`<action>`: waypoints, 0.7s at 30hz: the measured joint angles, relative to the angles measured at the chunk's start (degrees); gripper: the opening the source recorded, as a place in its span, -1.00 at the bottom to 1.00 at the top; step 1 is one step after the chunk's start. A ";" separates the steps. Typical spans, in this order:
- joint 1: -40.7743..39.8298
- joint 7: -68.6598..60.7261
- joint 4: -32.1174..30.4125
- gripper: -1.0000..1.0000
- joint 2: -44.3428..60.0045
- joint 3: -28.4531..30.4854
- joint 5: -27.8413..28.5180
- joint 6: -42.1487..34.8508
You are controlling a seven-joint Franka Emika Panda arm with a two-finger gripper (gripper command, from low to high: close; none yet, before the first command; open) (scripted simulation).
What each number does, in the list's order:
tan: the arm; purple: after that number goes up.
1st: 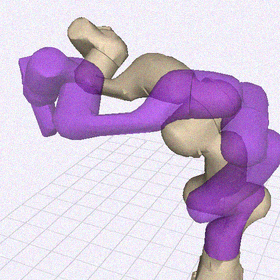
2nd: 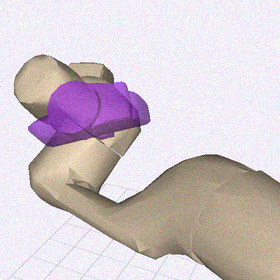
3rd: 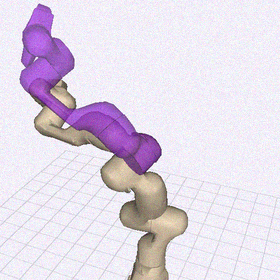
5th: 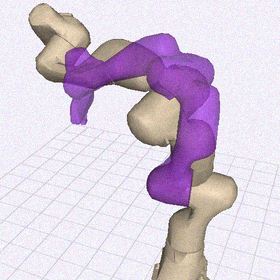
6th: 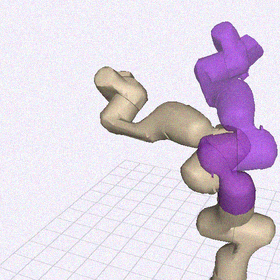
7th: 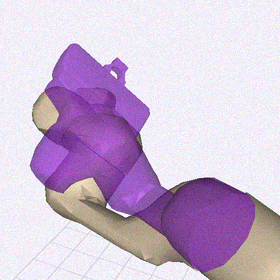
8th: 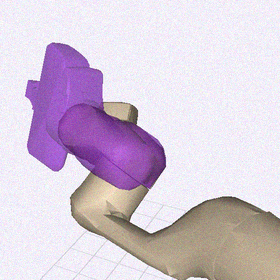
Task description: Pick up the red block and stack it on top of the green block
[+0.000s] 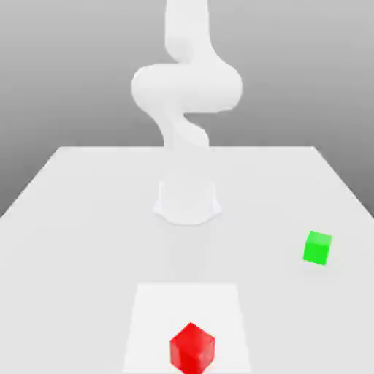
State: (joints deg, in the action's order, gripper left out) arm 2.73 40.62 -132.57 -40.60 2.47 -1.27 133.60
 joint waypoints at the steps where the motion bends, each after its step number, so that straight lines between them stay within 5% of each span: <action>1: 1.12 -2.28 -0.34 0.00 2.26 1.02 -0.59 0.78; 10: 8.87 -21.85 -3.18 0.00 21.27 7.97 -6.24 7.28; 21: 11.68 -42.87 -6.72 0.00 43.73 9.48 -9.33 15.45</action>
State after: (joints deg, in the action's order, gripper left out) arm 14.40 -2.24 -139.30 3.13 11.95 -10.59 149.06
